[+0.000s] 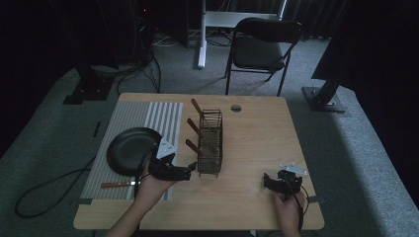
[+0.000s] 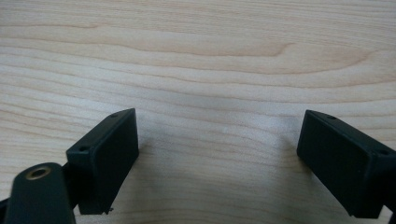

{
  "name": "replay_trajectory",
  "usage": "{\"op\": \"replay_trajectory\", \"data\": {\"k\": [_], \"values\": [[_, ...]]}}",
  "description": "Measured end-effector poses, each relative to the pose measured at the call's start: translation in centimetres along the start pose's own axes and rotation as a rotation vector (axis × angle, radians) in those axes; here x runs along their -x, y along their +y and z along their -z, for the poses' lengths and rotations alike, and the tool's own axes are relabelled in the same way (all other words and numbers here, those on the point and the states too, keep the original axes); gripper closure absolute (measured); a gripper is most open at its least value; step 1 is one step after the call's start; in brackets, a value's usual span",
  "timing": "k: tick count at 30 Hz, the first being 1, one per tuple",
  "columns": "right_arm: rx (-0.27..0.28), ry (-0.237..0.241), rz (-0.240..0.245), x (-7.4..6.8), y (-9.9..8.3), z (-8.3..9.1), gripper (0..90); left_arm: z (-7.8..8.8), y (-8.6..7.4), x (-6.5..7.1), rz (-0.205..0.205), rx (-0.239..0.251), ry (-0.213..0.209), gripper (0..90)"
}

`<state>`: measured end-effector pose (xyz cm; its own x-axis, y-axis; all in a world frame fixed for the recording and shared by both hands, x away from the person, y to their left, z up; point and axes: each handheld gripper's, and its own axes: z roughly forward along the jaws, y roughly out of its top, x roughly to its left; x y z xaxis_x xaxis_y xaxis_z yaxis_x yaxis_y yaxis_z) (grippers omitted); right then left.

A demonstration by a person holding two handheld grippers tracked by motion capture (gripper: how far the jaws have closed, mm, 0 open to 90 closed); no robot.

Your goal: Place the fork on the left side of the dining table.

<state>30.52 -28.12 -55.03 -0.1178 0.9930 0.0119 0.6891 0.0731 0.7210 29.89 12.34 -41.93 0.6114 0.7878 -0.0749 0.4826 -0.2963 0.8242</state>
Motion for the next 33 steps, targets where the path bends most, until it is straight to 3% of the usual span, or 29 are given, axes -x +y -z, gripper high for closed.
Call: {"op": "replay_trajectory", "data": {"k": [2, 8, 10, 13, 15, 17, 18, 21, 26, 28, 33], "values": [[0.000, 0.000, 0.000, 0.0, 0.0, 0.0, 12.3, -0.1, 0.2, 0.1, 0.007, 0.012, -0.004, 13.6], [0.001, 0.000, 0.001, 0.0, 0.0, 0.0, 12.3, -0.8, 1.0, 0.5, 0.019, 0.015, -0.013, 16.1], [0.000, 0.000, 0.001, 0.0, 0.0, 0.0, 12.3, -0.9, 1.2, 0.5, 0.028, 0.027, -0.017, 24.7], [0.001, 0.000, 0.000, 0.0, 0.0, 0.0, 12.3, -1.1, 1.5, 0.5, 0.041, 0.041, -0.006, 25.7], [0.001, 0.000, 0.002, 0.0, 0.0, 0.0, 12.3, -1.0, 1.6, 0.3, 0.065, 0.060, -0.024, 36.3], [0.001, 0.000, 0.002, 0.0, 0.0, 0.0, 12.3, -1.1, 1.8, 0.2, 0.078, 0.059, -0.024, 38.6], [0.000, 0.000, 0.002, 0.0, 0.0, 0.0, 12.3, -1.3, 1.9, 0.1, 0.084, 0.056, -0.030, 44.1], [0.000, -0.001, 0.002, 0.0, 0.0, 0.0, 12.3, -1.9, 2.0, 0.0, 0.100, 0.033, -0.029, 45.0], [0.001, 0.000, 0.000, 0.0, 0.0, 0.0, 12.3, -2.5, 2.0, 0.0, 0.118, 0.029, -0.049, 54.7], [0.001, -0.001, 0.001, 0.0, 0.0, 0.0, 12.3, -2.7, 1.8, 0.0, 0.128, 0.045, -0.069, 60.2], [0.001, -0.001, 0.002, 0.0, 0.0, 0.0, 12.3, -2.7, 1.6, 0.2, 0.140, 0.068, -0.074, 69.4]]}}
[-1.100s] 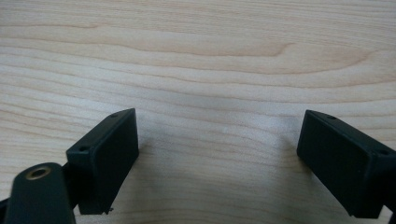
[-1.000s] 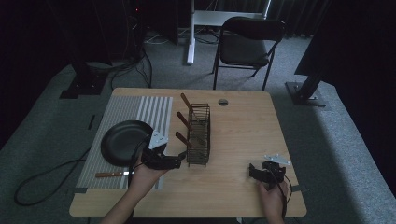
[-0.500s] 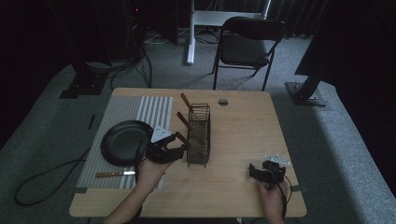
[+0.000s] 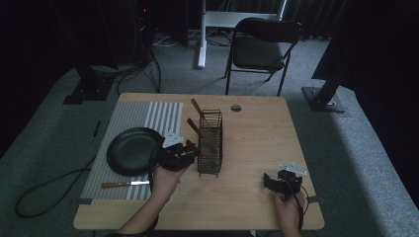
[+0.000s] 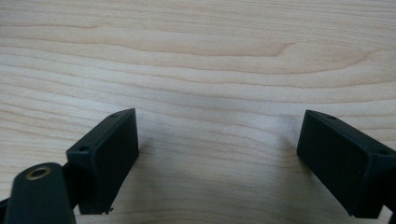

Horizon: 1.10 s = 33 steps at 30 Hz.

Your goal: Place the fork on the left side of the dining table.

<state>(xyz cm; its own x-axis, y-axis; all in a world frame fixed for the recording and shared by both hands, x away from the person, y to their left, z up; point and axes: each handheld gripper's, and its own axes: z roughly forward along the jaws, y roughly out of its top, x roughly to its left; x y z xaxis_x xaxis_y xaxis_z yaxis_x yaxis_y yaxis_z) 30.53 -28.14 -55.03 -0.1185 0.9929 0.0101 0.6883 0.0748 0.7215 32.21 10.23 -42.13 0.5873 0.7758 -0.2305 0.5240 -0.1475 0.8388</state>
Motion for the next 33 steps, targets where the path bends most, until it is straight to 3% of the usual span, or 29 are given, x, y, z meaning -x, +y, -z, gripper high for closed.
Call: {"op": "replay_trajectory", "data": {"k": [7, 12, 20, 33], "values": [[-0.001, 0.001, -0.003, 0.0, 0.0, 0.0, 12.3, -0.4, -0.7, -0.3, 0.011, -0.028, -0.011, 72.6], [-0.001, 0.001, -0.003, 0.0, 0.0, 0.0, 12.3, -0.4, -0.8, -0.6, 0.045, -0.001, -0.044, 76.9], [-0.001, 0.001, -0.002, 0.0, 0.0, 0.0, 12.3, -0.2, -0.4, 0.2, -0.011, 0.014, -0.021, 80.3], [-0.002, 0.001, -0.002, 0.0, 0.0, 0.0, 12.3, 2.0, 1.4, 0.1, -0.015, 0.068, -0.022, 80.3]]}}
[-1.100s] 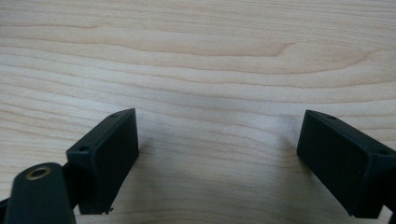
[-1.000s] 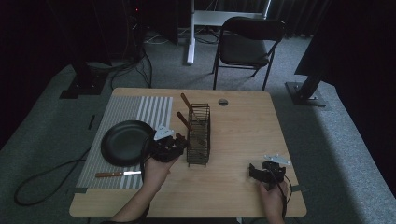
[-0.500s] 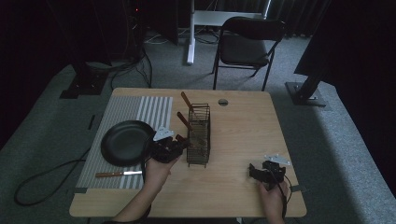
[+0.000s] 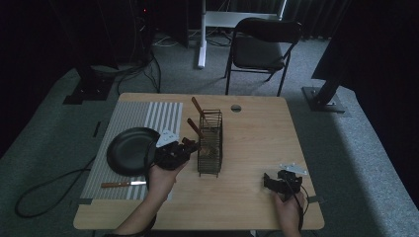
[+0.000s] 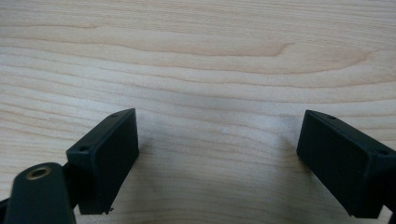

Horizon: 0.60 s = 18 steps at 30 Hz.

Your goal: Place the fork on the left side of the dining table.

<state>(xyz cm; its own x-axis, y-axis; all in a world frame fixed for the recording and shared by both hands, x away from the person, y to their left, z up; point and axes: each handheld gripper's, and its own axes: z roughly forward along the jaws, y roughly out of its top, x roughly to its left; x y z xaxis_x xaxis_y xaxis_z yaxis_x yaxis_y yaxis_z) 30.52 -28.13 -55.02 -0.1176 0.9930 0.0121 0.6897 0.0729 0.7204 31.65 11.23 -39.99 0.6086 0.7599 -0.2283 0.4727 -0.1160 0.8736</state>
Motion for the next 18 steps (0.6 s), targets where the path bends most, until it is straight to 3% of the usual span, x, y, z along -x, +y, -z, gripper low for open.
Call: {"op": "replay_trajectory", "data": {"k": [12, 18], "values": [[0.002, -0.001, 0.003, 0.0, 0.0, 0.0, 12.3, 1.4, 2.9, -0.4, -0.005, 0.050, 0.014, 80.3], [0.001, -0.001, 0.001, 0.0, 0.0, 0.0, 12.3, 2.5, 5.8, -0.8, -0.017, 0.105, 0.022, 80.3]]}}
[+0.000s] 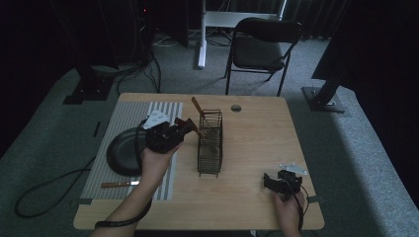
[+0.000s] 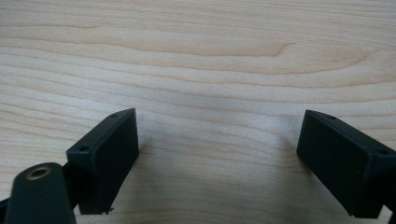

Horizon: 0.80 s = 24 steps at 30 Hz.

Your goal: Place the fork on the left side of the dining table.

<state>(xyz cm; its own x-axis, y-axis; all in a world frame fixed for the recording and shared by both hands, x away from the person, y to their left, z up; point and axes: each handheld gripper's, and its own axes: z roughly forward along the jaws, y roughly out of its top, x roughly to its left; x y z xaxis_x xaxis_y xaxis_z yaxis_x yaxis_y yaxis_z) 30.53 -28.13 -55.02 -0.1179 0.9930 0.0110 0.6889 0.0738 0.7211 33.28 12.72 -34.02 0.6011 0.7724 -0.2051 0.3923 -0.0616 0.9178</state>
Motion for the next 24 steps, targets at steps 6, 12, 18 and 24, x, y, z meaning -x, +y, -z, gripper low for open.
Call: {"op": "replay_trajectory", "data": {"k": [6, 12, 18, 24], "values": [[0.000, 0.000, 0.001, 0.0, 0.0, 0.0, 12.4, 0.8, 2.5, -0.7, -0.003, 0.047, 0.025, 80.3], [0.000, 0.000, 0.000, 0.0, 0.0, 0.0, 12.4, 1.0, 4.4, -2.3, 0.022, 0.072, 0.044, 80.3], [0.000, 0.000, 0.000, 0.0, 0.0, 0.0, 12.4, 1.4, 5.2, -3.7, 0.035, 0.075, 0.083, 80.4], [0.001, 0.000, 0.000, 0.0, 0.0, 0.0, 12.4, 1.9, 5.0, -6.3, 0.086, 0.067, 0.119, 80.3]]}}
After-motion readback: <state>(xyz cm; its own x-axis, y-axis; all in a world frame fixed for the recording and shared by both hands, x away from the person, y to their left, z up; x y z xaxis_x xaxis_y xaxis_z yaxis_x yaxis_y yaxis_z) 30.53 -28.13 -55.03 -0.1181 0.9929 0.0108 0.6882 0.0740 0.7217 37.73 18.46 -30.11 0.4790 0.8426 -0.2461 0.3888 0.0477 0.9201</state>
